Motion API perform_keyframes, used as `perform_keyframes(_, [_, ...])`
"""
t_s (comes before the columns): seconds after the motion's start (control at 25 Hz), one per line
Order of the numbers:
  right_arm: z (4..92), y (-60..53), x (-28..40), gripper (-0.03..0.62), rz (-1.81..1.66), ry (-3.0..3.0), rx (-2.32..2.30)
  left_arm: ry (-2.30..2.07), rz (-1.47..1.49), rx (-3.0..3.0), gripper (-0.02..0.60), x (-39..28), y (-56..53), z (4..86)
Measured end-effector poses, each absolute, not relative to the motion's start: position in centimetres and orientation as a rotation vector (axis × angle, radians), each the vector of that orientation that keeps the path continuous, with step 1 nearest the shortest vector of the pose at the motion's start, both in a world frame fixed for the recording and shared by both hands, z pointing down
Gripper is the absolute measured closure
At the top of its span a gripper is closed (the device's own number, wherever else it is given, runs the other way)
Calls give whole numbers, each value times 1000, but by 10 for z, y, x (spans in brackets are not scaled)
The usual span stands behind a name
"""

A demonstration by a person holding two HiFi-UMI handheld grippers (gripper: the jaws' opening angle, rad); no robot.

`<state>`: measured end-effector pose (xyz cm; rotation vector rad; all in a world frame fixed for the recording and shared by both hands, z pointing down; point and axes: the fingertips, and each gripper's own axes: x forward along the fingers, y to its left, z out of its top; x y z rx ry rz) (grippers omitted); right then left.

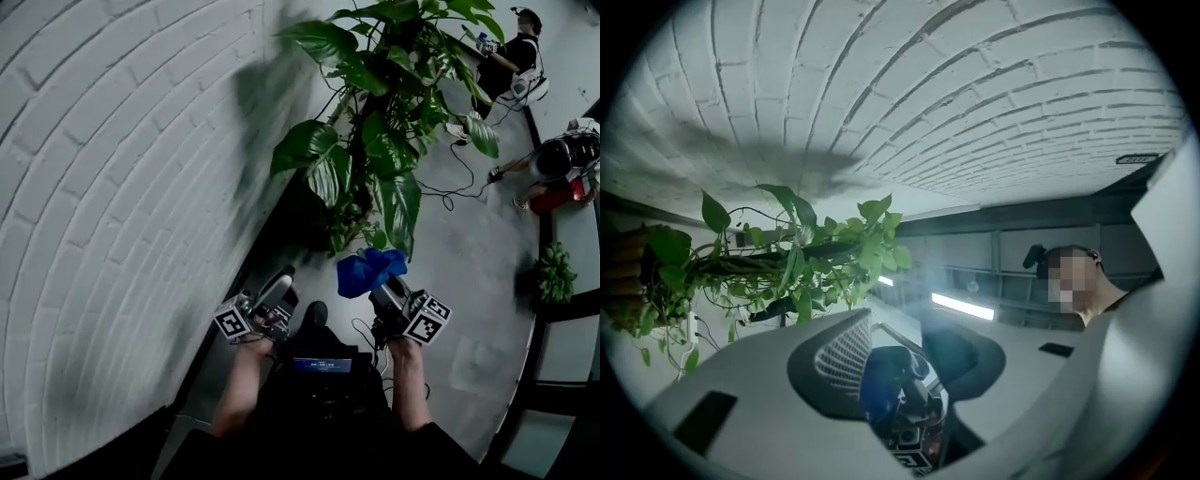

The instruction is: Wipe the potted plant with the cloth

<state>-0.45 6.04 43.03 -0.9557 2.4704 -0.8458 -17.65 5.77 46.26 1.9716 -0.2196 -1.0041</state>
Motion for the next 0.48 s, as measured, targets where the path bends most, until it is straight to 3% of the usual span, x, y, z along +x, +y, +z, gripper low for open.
perform_keyframes(0.48, [421,-38,27,487,-735,2481,-921,-397,-916,1953,333,-155,-34,483])
